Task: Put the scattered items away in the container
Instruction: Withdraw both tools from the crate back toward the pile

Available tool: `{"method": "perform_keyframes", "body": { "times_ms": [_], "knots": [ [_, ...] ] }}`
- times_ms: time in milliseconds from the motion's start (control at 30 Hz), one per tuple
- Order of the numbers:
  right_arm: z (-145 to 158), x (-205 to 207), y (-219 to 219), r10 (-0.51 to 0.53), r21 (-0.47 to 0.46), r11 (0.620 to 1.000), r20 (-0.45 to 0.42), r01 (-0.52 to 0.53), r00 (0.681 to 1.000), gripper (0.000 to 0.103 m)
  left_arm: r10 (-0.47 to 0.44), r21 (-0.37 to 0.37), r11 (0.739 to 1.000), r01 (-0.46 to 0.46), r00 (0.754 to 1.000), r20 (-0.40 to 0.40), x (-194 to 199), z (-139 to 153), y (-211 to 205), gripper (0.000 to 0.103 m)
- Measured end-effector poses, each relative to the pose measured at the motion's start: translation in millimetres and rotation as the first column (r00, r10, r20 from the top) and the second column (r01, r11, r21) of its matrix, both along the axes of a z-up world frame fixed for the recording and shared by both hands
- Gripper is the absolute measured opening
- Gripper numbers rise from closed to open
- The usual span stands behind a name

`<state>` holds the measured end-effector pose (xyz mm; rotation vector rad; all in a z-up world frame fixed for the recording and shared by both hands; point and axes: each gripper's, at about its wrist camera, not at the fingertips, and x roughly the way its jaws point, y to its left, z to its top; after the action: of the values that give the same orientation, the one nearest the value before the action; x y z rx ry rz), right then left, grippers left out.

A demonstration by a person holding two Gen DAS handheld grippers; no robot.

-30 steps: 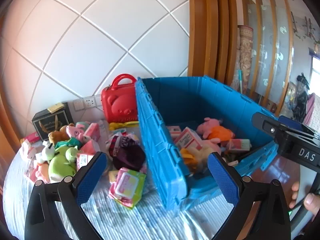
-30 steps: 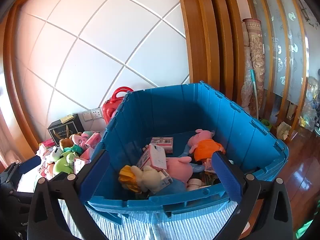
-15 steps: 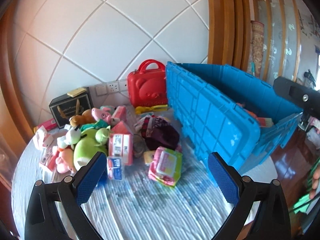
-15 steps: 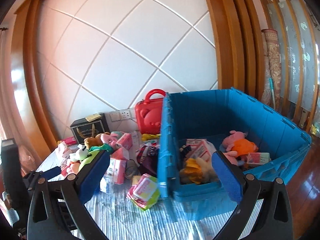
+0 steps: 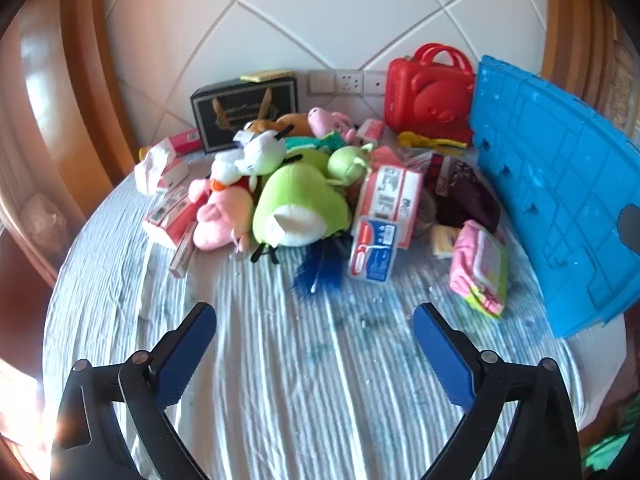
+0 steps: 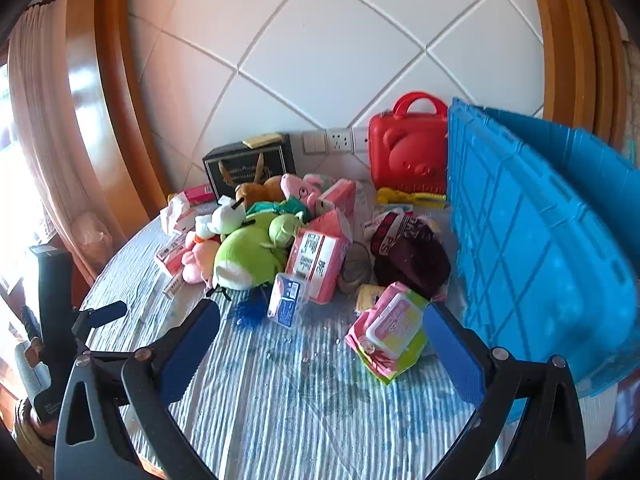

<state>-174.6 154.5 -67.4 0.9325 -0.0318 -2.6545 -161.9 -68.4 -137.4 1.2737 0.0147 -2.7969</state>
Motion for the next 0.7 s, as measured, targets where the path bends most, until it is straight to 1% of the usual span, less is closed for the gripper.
{"method": "perform_keyframes", "body": {
  "times_ms": [67, 167, 233, 333, 467, 567, 700],
  "knots": [
    [-16.5, -18.4, -2.7, 0.011, 0.002, 1.0, 0.048, -0.012, 0.999, 0.103, 0.023, 0.004, 1.0, -0.023, 0.999, 0.024, -8.4, -11.0, -6.4, 0.097],
    [-39.8, -42.6, -6.1, 0.027, 0.021, 0.999, 0.107, -0.03, 0.994, 0.103, 0.059, -0.01, 0.998, -0.059, 0.997, 0.039, -22.9, -23.8, -8.7, 0.097],
    [-58.1, -56.8, -6.2, 0.019, 0.038, 0.999, 0.156, -0.025, 0.988, 0.103, 0.058, -0.007, 0.998, -0.058, 0.996, 0.063, -33.2, -33.3, -5.7, 0.097],
    [-89.1, -76.5, -7.1, 0.003, 0.049, 0.999, 0.233, -0.015, 0.973, 0.103, 0.046, -0.031, 0.999, -0.043, 0.995, 0.088, -48.7, -48.6, 2.9, 0.097],
    [-120.2, -91.8, -3.2, -0.062, 0.04, 0.998, 0.316, 0.052, 0.947, 0.103, 0.0, -0.041, 0.999, 0.005, 0.993, 0.118, -71.5, -67.4, 15.5, 0.097],
    [-133.7, -100.5, 2.4, -0.138, 0.058, 0.99, 0.331, 0.125, 0.934, 0.103, -0.051, -0.033, 0.998, 0.055, 0.991, 0.126, -88.9, -79.1, 25.0, 0.097],
    [-148.4, -106.3, 9.8, -0.237, 0.048, 0.971, 0.354, 0.236, 0.905, 0.103, -0.141, -0.041, 0.988, 0.149, 0.979, 0.149, -116.3, -94.3, 40.2, 0.097]
  ]
}}
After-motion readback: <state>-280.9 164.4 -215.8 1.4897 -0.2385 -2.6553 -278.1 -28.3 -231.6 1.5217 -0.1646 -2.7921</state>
